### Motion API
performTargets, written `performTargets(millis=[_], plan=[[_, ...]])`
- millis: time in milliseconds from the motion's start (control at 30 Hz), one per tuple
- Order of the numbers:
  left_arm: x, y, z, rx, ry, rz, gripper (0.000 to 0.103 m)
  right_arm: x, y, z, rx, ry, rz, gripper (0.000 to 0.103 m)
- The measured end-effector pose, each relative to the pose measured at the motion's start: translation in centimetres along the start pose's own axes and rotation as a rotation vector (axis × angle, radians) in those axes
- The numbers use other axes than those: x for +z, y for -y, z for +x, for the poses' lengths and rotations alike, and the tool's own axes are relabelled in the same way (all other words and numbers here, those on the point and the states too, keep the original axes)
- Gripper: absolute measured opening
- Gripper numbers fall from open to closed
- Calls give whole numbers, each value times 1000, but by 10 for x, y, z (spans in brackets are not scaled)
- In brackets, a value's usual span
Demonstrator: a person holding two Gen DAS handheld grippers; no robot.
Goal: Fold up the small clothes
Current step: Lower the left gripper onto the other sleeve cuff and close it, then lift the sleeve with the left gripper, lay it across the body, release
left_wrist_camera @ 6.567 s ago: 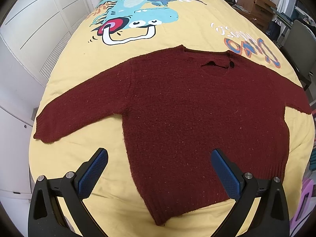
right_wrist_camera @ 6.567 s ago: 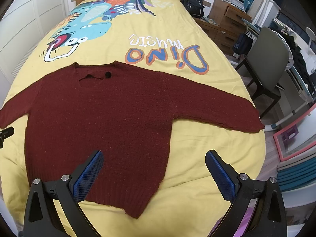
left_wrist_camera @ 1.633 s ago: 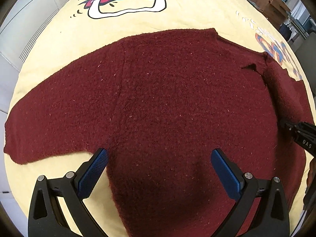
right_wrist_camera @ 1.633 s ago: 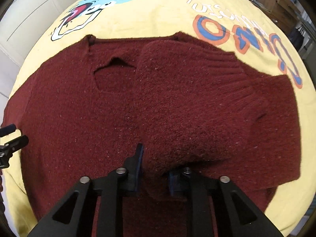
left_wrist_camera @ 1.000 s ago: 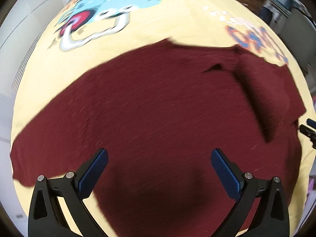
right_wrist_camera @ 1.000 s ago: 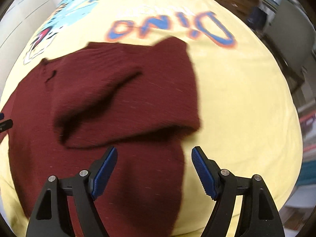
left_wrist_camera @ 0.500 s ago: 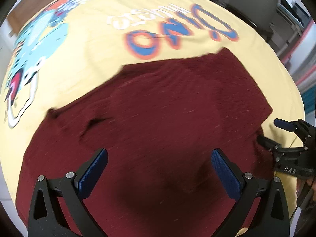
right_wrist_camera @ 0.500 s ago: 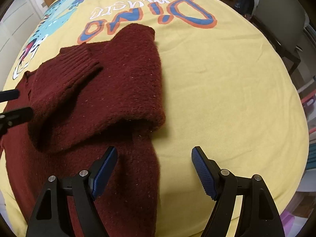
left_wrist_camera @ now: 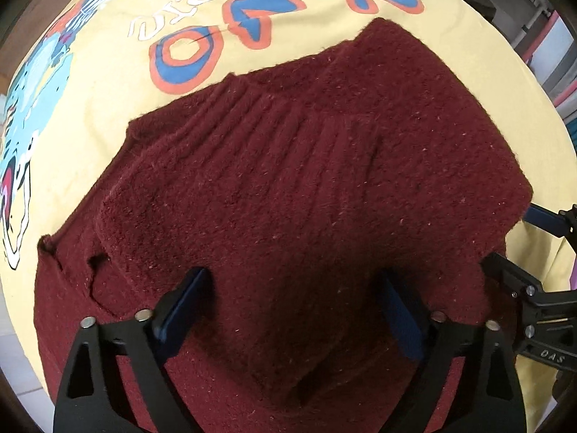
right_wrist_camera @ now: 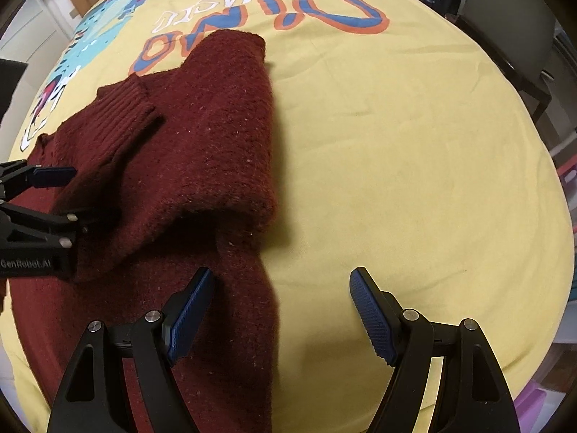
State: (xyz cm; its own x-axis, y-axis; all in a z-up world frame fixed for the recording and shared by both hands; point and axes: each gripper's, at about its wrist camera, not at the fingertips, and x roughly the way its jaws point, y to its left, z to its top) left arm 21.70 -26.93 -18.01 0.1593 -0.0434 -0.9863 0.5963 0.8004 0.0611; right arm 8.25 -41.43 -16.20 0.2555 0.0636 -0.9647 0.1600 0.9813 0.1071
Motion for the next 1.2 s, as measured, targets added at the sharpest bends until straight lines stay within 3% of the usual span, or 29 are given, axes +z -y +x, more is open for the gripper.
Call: performTargets(millis=[67,100,133,167,533,700,867,1100,1133,1200], plan=[[-2,-7,-3,15,5,-3,53,0,-1,2,-1,-3,1,78],[-2,-12,-5,20,11,-6,44,1,-2,2,-3,-3,-1,78],[-2,-18,-9,15,24,-17,23,1,-3,2,-4,-3,-2,78],[-4,-23,-13,10,35,-31,13,2,-4,2,-6,-1,-3,78],[-48,-110,-51,-12,167,-236,13,23,-13,-5,-15,25,-1,78],[-78,-147,-54,-56,224,-386,13,26,-19,-2,-35,22,-9,78],[-117,-165,-48,-80,224,-486,13,23,-25,12,-55,-12,-19,78],[-134,-171,-25,-117,173,-588,16,24,-23,20,-47,-21,2,78],[-138,-171,-24,-123,171,-598,16,24,-22,20,-48,-19,6,75],[-143,-175,-22,-136,168,-616,17,24,-22,19,-43,-13,7,57]])
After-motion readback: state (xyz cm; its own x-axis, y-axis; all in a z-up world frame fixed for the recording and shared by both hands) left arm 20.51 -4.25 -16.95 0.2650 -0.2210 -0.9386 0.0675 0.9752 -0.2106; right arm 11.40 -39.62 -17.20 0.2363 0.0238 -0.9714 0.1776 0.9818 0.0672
